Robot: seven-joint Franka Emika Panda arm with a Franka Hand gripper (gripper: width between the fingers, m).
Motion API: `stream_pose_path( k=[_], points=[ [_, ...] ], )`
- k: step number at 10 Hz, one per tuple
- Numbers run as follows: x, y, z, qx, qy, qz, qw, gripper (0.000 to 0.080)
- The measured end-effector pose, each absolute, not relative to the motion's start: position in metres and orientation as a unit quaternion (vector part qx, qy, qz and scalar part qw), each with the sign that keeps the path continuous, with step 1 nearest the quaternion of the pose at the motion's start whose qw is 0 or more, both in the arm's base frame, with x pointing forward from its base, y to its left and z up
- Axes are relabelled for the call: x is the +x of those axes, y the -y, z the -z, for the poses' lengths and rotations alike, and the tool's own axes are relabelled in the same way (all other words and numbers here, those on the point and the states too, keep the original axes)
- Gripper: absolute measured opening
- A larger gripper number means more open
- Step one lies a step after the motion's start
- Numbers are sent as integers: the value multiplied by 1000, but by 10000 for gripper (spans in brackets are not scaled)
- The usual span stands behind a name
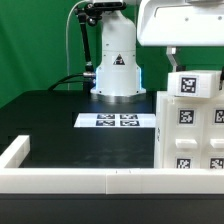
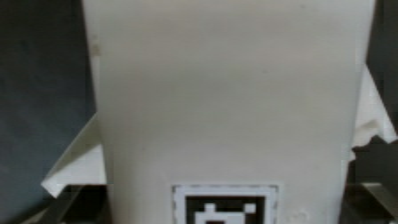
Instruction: Assemble cabinet
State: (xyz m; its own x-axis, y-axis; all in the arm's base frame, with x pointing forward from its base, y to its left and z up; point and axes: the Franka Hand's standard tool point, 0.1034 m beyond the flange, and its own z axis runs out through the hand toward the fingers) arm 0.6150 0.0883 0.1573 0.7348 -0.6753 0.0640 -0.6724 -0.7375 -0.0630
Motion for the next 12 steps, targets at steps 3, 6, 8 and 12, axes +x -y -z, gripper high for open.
stream_pose_path(
  k=[3, 6, 8, 12],
  points=[
    [615, -89, -157, -876, -481, 40, 24, 551],
    [616, -88, -156, -780, -624, 34, 42, 551],
    [616, -87, -156, -692, -720, 18, 53, 553],
    [615, -90, -154, -654, -755, 5, 59, 754]
  ],
)
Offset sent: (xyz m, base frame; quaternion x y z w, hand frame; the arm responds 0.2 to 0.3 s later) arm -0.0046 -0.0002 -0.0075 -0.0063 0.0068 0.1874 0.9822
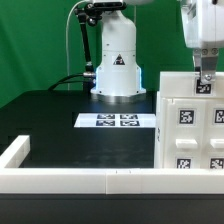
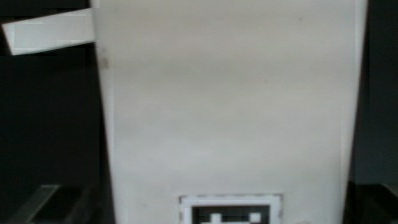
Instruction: Assemble cabinet
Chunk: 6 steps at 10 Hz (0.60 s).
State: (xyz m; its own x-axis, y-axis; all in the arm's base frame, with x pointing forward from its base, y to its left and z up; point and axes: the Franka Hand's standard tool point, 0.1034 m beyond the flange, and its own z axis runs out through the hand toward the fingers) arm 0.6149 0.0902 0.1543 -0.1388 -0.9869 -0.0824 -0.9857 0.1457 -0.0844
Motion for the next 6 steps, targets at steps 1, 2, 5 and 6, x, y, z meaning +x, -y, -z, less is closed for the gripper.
stream_pose_path(
  k=[1, 2, 5, 6],
  points=[
    [615, -91, -155, -656, -753, 5, 59, 786],
    [616, -92, -158, -660, -748, 2, 66, 795],
    [619, -99, -178, -665, -741, 0, 94, 797],
    [619, -99, -175, -686, -722, 1, 92, 797]
  ],
)
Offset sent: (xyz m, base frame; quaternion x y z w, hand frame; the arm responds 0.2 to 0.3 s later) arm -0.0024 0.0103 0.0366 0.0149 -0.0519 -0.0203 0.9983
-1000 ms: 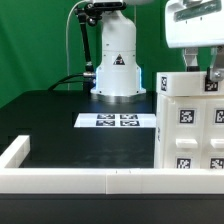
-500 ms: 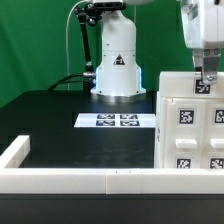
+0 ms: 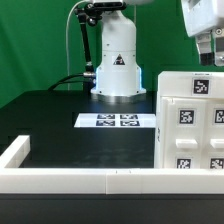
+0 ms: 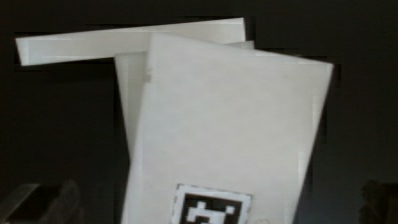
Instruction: Assemble cabinet
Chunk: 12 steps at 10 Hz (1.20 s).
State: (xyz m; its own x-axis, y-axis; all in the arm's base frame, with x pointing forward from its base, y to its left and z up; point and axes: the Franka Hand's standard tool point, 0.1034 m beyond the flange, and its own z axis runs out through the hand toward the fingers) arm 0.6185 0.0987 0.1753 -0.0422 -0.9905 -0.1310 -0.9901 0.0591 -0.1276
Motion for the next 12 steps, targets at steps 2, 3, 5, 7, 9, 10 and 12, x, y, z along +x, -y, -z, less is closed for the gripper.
stream_pose_path(
  k=[2, 3, 5, 7, 9, 10, 12],
  points=[
    [618, -100, -175, -692, -716, 2, 91, 797],
    [619, -99, -176, -768, -635, 16, 85, 797],
    [622, -101, -178, -854, -513, 24, 79, 797],
    [626, -105, -182, -909, -411, 21, 72, 797],
    [625, -104, -181, -952, -298, 30, 69, 797],
    [625, -104, -181, -963, -261, 32, 67, 797],
    [624, -103, -180, -994, -87, 39, 44, 797]
  ],
)
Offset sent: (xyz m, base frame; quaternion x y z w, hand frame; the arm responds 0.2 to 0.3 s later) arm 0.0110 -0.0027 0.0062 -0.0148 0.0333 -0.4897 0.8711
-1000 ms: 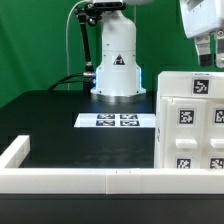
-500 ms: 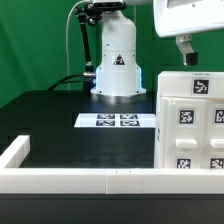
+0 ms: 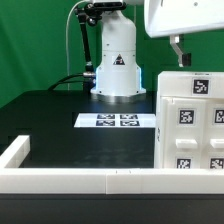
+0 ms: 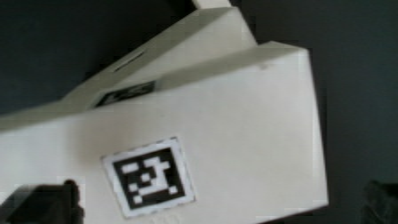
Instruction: Assemble cabinet
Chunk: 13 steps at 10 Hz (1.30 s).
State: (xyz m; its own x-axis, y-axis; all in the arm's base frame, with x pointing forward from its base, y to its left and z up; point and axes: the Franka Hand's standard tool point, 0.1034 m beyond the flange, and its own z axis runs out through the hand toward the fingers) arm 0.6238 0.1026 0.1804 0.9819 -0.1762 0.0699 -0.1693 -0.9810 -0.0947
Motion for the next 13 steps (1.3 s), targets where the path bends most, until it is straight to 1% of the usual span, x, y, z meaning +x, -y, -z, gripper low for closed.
stream_pose_path(
  k=[2, 6, 8, 9, 10, 12, 13],
  points=[
    [621, -100, -180, -999, 28, 27, 36, 797],
    [621, -96, -181, -986, 159, 28, 29, 797],
    [622, -92, -180, -952, 304, 33, 17, 797],
    [620, -93, -179, -934, 355, 30, 15, 797],
    [616, -95, -177, -892, 452, 19, 5, 797],
    [615, -95, -172, -865, 502, 14, 3, 797],
    [614, -92, -167, -831, 556, 10, 2, 797]
  ],
)
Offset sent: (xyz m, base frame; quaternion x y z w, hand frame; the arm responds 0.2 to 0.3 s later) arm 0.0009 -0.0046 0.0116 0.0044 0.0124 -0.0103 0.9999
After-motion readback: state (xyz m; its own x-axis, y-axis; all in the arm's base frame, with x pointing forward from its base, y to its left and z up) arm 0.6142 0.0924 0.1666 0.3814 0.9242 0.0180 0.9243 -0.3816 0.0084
